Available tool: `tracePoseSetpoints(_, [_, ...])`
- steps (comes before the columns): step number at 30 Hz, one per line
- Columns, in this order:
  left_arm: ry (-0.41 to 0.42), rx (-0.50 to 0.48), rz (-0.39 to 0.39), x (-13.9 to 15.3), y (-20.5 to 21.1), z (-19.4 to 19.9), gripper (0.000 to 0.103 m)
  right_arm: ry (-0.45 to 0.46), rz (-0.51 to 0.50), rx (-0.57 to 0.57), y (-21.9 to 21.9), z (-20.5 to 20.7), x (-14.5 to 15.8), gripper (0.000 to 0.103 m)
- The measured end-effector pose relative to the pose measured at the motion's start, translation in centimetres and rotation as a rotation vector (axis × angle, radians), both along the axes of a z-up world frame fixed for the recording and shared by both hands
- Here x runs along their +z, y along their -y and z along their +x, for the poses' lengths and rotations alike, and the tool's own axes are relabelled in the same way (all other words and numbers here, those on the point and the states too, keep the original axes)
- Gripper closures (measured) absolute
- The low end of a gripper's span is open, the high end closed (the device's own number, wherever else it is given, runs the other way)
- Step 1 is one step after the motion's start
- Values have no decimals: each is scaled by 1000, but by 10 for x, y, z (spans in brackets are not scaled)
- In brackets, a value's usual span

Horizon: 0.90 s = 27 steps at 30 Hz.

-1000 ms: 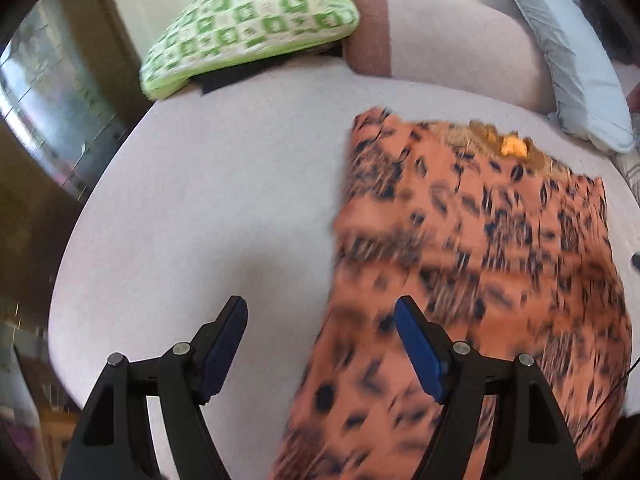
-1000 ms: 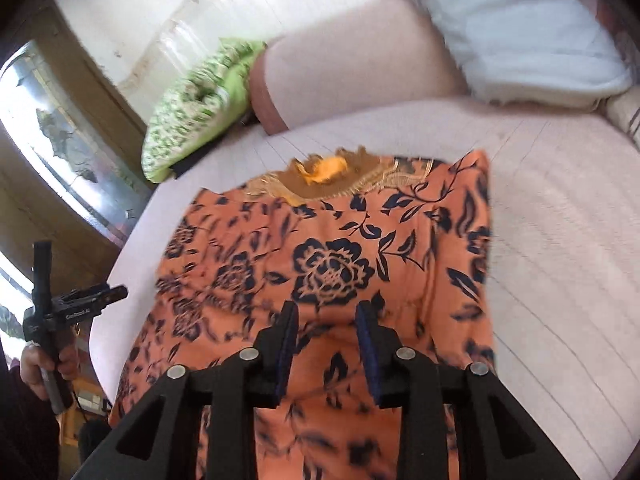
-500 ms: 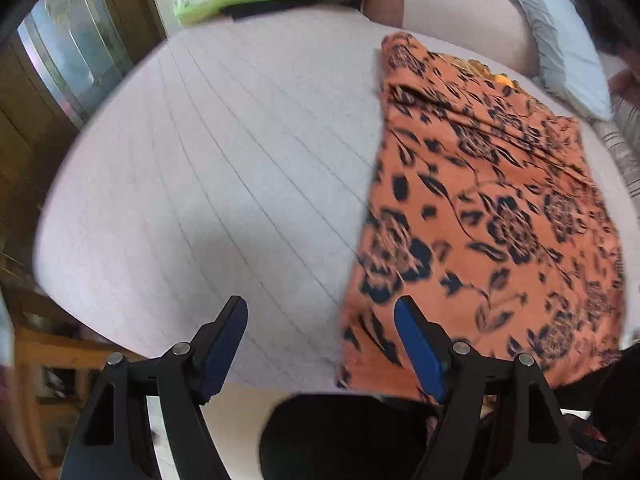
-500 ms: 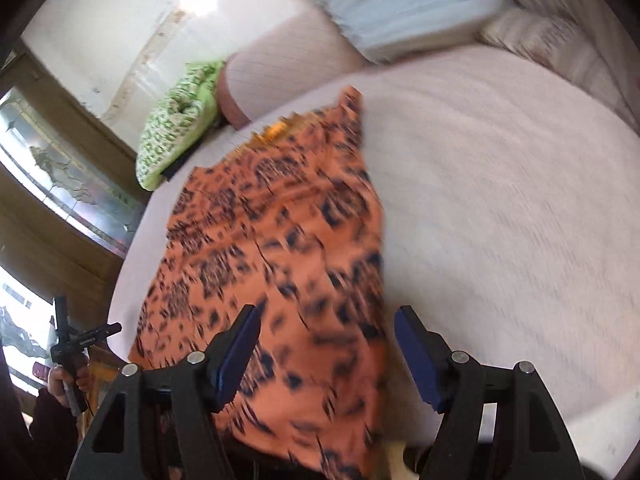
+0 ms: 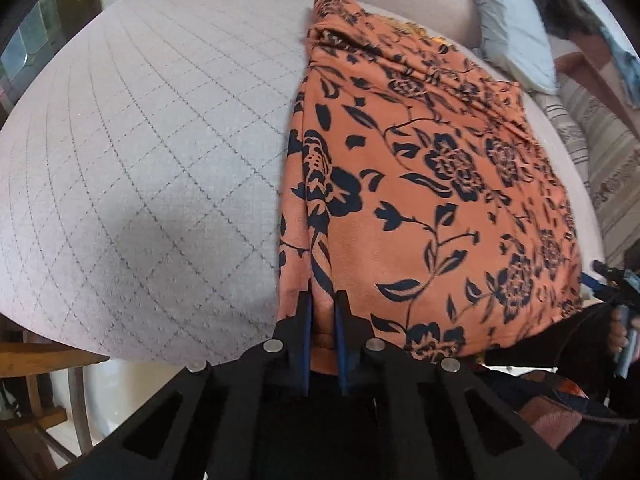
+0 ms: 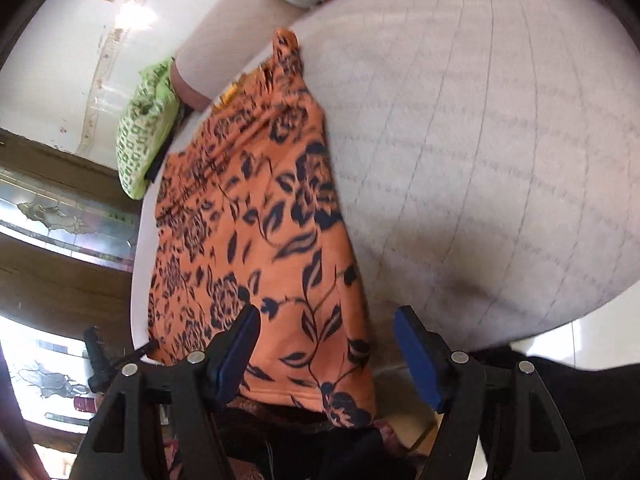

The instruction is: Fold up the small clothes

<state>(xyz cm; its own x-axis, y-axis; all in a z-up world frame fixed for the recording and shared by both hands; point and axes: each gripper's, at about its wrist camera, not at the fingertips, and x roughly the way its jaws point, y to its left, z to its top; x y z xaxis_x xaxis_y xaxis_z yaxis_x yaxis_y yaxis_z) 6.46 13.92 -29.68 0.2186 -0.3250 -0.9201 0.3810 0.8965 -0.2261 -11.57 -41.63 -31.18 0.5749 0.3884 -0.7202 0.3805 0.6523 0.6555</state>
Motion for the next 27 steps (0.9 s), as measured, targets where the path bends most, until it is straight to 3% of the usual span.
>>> tracePoseSetpoints(3, [8,-7,-27,7,-7,-1,92,-43,0,36,-11,4,-10,32])
tracePoseSetpoints(4, [8,8,-42,10,-11,1,89,-64,-2,49,-14,6,-15,34])
tracePoseSetpoints(5, [6,22,-50,11,-15,4,77,-83,-2,64,-19,8,-19,38])
tracePoseSetpoints(6, [9,41,-51,12,-18,7,67,-103,-6,85,-24,10,-23,45])
tracePoseSetpoints(7, [19,55,-44,13,-18,9,44,-117,-22,98,-29,11,-25,51])
tracePoseSetpoints(8, [36,67,-39,14,-19,12,33,-134,-57,109,-33,12,-26,55])
tracePoseSetpoints(11, [34,37,-44,11,-10,14,33,-175,-124,125,-37,13,-24,91])
tracePoseSetpoints(12, [21,12,-17,6,-4,14,36,-179,-119,137,-38,13,-23,96])
tracePoseSetpoints(14, [-29,-19,40,-9,3,15,80,-176,-141,155,-43,12,-15,97])
tracePoseSetpoints(16, [-16,-27,55,-12,1,10,84,-151,-131,174,-48,11,-4,97])
tracePoseSetpoints(17, [-19,-31,37,-11,-2,9,93,-127,-115,180,-49,10,4,97])
tracePoseSetpoints(23, [-24,-19,-62,7,-16,7,95,-35,-71,180,-43,7,41,98])
tracePoseSetpoints(27, [28,-28,-202,53,-19,15,96,72,-13,156,-35,13,76,98])
